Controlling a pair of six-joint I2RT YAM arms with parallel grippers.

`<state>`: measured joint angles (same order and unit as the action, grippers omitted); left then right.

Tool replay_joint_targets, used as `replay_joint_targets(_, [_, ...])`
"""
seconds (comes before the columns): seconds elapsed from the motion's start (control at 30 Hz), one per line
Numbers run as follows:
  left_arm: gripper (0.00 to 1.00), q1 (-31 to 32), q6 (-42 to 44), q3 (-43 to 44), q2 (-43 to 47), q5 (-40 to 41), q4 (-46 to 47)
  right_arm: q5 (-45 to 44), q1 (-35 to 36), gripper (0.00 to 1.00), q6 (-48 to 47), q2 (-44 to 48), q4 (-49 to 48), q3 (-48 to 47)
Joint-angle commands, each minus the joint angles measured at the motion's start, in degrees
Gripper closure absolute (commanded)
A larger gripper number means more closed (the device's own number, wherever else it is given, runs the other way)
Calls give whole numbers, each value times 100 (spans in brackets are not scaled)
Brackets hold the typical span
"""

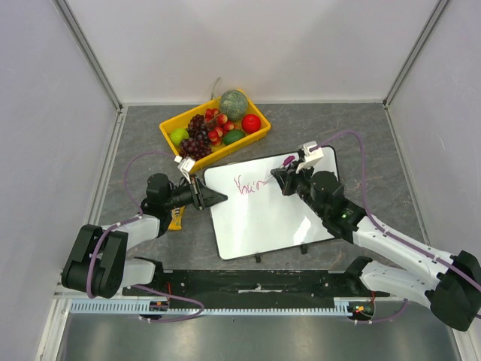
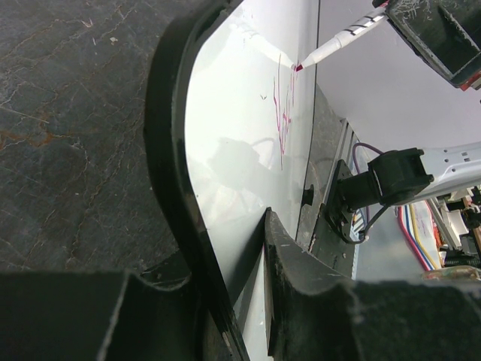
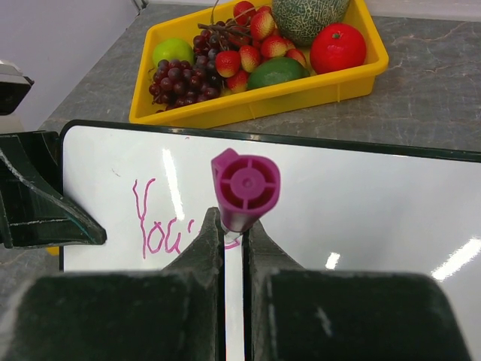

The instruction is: Write a sentence on the whiteboard

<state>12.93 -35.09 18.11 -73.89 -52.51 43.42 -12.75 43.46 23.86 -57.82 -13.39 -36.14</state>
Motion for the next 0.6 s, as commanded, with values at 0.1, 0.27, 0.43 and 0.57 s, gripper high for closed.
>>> replay_joint_targets(0.1, [98,105,1083,-71,-143,250,-334,124,-40,100,22,69,178,81])
replay_joint_targets(0.27, [98,105,1083,-71,-135,250,-343,194,-40,100,40,104,231,151])
replay_joint_targets(0.43, [98,105,1083,-71,-135,250,-334,194,-40,100,40,210,310,248])
replay_joint_targets(0.57, [98,105,1083,-71,-135,250,-343,116,-40,100,23,298,389,300])
